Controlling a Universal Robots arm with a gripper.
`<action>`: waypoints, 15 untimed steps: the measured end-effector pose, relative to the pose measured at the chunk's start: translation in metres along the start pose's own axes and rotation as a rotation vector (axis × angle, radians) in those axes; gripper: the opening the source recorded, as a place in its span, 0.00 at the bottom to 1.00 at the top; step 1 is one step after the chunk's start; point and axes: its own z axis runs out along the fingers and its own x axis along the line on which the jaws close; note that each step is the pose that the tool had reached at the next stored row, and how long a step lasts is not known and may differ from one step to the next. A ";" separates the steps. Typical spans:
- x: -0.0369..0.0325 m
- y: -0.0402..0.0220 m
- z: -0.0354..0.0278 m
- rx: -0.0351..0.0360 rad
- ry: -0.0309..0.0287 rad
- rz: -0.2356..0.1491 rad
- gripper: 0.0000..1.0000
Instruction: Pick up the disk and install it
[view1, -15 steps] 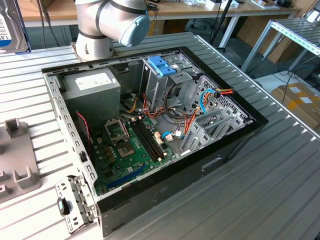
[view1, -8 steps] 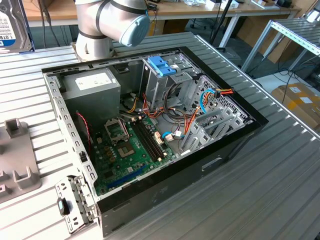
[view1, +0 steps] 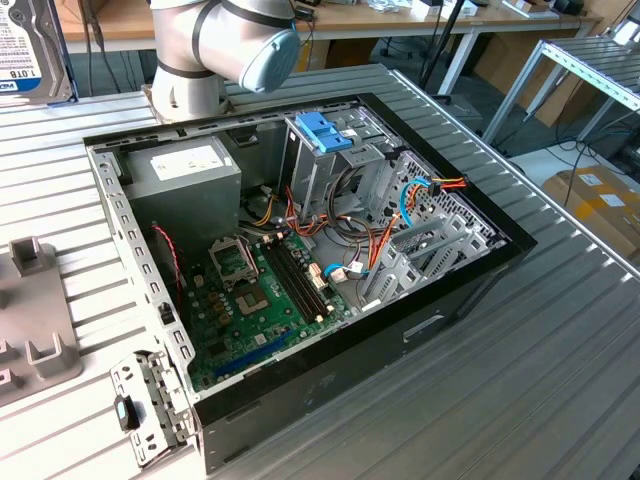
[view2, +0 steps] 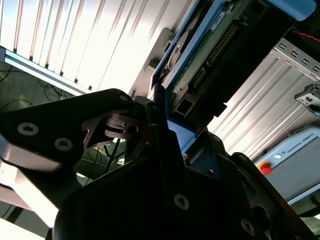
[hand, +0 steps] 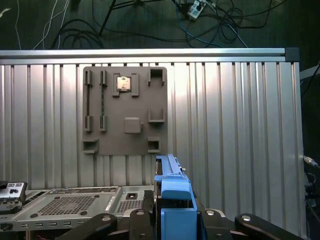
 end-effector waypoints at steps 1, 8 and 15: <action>0.0000 -0.0010 0.0000 0.0000 0.0000 0.000 0.37; -0.0003 -0.0085 -0.0004 -0.0001 0.0000 0.000 0.37; -0.0005 -0.0165 -0.0007 -0.0001 0.0000 0.000 0.37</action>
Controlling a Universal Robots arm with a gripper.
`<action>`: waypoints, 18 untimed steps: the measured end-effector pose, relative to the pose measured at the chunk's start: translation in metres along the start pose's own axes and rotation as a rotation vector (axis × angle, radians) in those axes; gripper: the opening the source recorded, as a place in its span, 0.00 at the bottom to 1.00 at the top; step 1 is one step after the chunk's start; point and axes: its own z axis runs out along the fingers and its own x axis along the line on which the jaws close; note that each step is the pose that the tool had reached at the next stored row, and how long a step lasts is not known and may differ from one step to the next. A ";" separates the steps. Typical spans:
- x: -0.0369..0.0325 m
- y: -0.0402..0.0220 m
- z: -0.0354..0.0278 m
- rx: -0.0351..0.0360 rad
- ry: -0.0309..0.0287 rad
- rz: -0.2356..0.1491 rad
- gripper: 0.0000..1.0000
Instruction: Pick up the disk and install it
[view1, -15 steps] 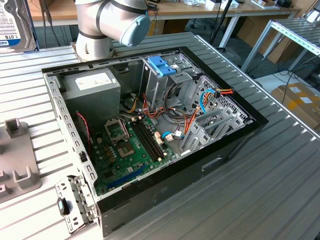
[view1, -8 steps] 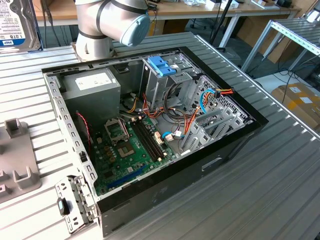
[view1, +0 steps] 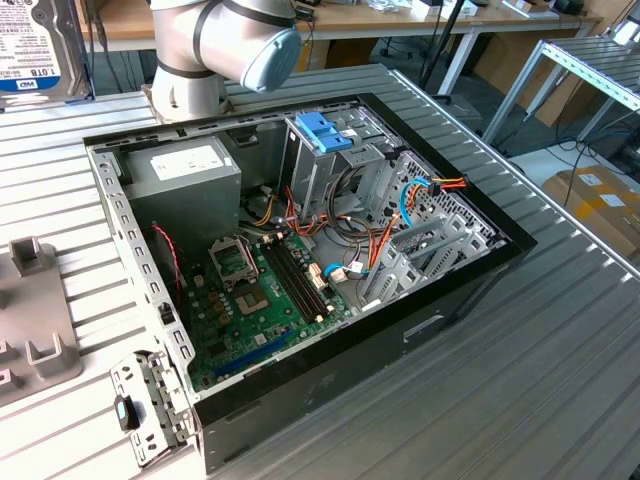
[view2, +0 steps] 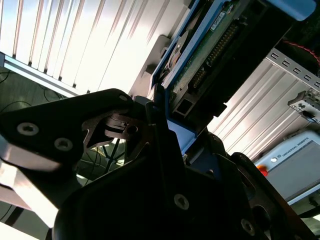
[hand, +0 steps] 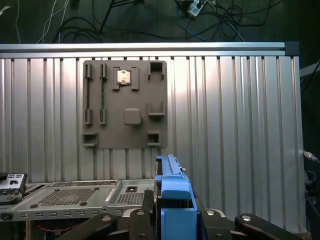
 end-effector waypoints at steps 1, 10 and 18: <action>0.0000 -0.0010 0.0000 0.0001 0.0000 0.000 0.37; -0.0004 -0.0125 -0.0005 0.0000 0.0000 0.000 0.37; -0.0007 -0.0216 -0.0009 0.0000 0.0000 0.000 0.37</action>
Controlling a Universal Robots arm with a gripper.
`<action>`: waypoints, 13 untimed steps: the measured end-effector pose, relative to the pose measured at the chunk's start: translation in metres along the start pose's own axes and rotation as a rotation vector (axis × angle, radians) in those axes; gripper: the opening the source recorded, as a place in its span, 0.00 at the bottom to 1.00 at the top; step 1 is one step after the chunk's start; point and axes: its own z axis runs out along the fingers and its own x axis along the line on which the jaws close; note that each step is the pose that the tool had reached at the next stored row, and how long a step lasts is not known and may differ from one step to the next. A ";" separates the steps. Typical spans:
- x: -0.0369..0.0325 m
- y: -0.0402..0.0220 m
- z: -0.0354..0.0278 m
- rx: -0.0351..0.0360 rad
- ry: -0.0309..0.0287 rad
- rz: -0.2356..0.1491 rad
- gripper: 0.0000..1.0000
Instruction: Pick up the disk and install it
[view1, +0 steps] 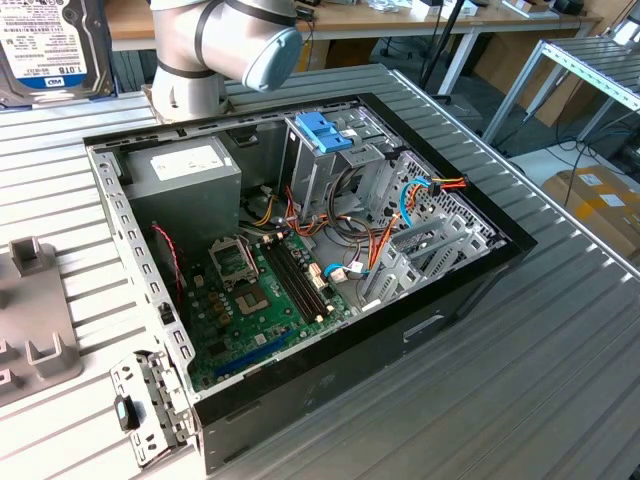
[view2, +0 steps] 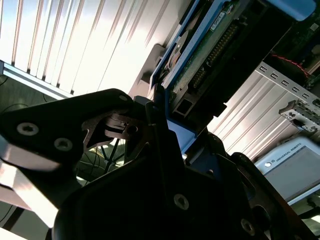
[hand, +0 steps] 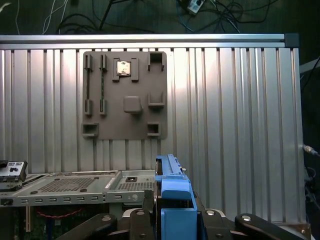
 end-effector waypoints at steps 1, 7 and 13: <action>0.0000 -0.0011 0.0000 0.0000 0.0000 0.000 0.37; -0.0002 -0.0068 -0.0003 0.0000 0.0000 0.000 0.37; -0.0004 -0.0120 -0.0005 0.0000 0.0000 0.000 0.37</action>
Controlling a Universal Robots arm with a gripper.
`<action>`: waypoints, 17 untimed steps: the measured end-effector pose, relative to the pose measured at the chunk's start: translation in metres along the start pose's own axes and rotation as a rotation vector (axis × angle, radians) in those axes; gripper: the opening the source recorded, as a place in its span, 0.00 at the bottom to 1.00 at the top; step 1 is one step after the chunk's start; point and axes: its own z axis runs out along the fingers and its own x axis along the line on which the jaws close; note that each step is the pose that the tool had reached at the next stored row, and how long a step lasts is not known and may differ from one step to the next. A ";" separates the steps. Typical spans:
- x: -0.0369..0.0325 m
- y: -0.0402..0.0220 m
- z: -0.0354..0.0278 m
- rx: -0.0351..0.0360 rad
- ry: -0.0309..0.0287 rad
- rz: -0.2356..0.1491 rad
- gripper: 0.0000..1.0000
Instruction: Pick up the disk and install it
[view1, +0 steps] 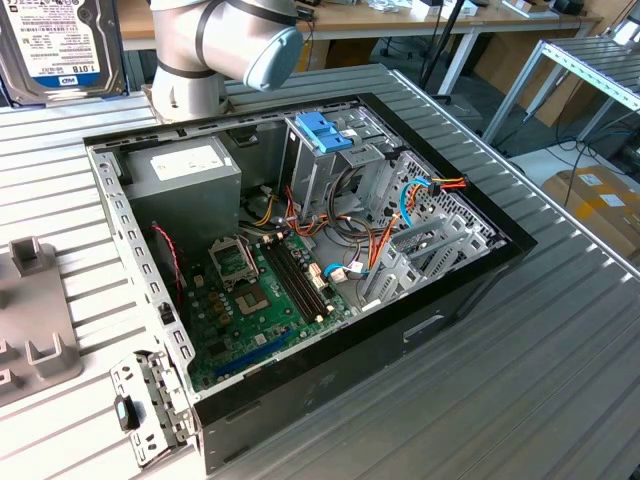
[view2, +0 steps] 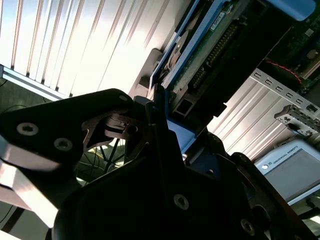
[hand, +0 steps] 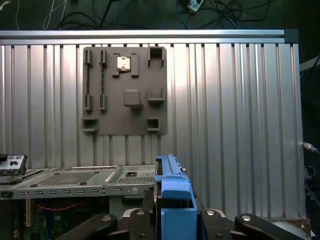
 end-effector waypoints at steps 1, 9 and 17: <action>0.0000 -0.0007 0.0000 0.0000 0.0000 0.000 0.37; -0.0003 -0.0092 -0.0004 0.0000 0.0000 0.000 0.37; -0.0005 -0.0164 -0.0007 0.0000 0.0000 0.000 0.37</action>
